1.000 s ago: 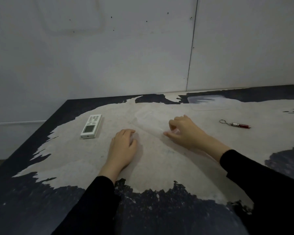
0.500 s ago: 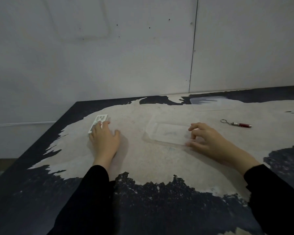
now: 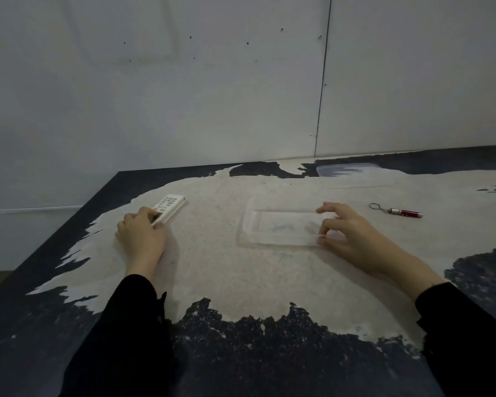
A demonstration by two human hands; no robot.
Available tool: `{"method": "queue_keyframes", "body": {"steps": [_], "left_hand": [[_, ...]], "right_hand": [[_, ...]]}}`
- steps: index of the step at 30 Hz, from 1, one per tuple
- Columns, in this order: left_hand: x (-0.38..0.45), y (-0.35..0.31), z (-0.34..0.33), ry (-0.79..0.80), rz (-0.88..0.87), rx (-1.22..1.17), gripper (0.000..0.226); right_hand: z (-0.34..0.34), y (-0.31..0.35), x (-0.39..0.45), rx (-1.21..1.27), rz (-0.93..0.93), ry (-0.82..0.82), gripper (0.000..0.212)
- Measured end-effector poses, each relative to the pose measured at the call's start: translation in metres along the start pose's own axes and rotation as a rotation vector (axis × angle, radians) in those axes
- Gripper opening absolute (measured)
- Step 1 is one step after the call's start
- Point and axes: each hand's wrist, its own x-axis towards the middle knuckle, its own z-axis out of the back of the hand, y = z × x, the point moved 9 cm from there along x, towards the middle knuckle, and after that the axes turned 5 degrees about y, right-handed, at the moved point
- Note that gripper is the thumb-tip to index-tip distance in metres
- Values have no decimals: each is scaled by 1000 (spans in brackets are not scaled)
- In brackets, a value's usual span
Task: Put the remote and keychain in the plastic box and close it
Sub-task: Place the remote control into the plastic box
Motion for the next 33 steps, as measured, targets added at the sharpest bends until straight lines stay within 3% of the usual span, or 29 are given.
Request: {"method": "queue_keyframes", "body": {"steps": [5, 8, 10, 13, 16, 25, 29, 33], "left_hand": [[-13, -39, 6, 88, -81, -418, 21], [-42, -100, 17, 103, -314, -562, 20], [-65, -142, 9, 217, -451, -653, 20], [-92, -188, -18, 400, -607, -603, 21], [-101, -210, -43, 479, -702, -407, 21], [-95, -219, -73, 522, -788, 122, 39], [-92, -211, -78, 582, -700, -81, 41], [-96, -191, -60, 411, -590, -402, 28]], "right_hand": [[4, -4, 1, -39, -20, 3, 9], [5, -5, 2, -19, -22, 3, 9], [5, -7, 2, 8, -33, 12, 8], [4, -9, 2, 59, -55, 20, 6], [4, -11, 1, 92, -73, 12, 5], [8, -14, 2, 126, -65, -21, 7], [9, -13, -1, 113, -37, -35, 9], [21, -23, -2, 101, -61, -96, 23]]}}
